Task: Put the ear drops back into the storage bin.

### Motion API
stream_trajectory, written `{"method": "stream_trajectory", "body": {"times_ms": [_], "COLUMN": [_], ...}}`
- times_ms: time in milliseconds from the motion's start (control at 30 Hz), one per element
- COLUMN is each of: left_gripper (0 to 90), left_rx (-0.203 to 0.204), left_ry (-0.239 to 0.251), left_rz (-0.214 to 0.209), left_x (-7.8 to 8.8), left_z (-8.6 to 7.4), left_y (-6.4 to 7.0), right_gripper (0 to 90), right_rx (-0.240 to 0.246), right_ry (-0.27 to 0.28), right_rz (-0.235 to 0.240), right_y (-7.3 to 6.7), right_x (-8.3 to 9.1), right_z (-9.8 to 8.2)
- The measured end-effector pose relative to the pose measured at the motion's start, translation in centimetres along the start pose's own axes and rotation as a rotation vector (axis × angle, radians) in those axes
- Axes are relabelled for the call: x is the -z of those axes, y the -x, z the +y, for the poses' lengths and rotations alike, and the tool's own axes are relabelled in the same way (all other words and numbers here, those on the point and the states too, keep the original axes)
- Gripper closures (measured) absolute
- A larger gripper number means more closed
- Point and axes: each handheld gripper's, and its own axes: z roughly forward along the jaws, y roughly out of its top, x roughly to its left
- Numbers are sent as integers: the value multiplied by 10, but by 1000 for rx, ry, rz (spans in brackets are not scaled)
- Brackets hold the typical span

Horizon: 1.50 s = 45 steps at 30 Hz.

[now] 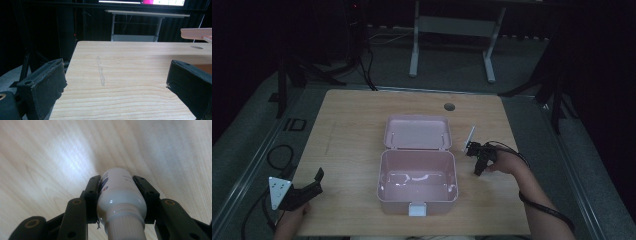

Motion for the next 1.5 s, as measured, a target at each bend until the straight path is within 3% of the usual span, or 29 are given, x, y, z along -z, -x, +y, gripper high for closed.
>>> {"method": "stream_trajectory", "body": {"times_ms": [100, 300, 600, 667, 733, 1200, 1333, 1500], "left_gripper": [24, 24, 24, 24, 24, 24, 24, 24], "left_rx": [0, -2, -1, -2, -2, -3, -3, -3], "left_ry": [0, -2, -2, -3, -3, -1, -1, -1], "left_rz": [0, 1, 1, 2, 2, 3, 4, 3], "left_x": [0, 0, 0, 0, 0, 0, 0, 0], "left_z": [0, 0, 0, 0, 0, 0, 0, 0], "left_y": [0, 0, 0, 0, 0, 0, 0, 0], "right_gripper": [594, 594, 594, 594, 594, 594, 594, 594], "right_rx": [40, 132, 308, 341, 376, 508, 531, 537], "right_ry": [4, 12, 27, 31, 28, -11, -28, -34], "right_rz": [-25, -12, -4, 18, 6, -50, -67, -48], "right_y": [-5, -15, -32, -35, -39, -59, -63, -67], "right_x": [1, 5, 6, 6, 7, 9, 10, 14], "right_z": [-4, -15, -32, -35, -37, -47, -48, -47]}}
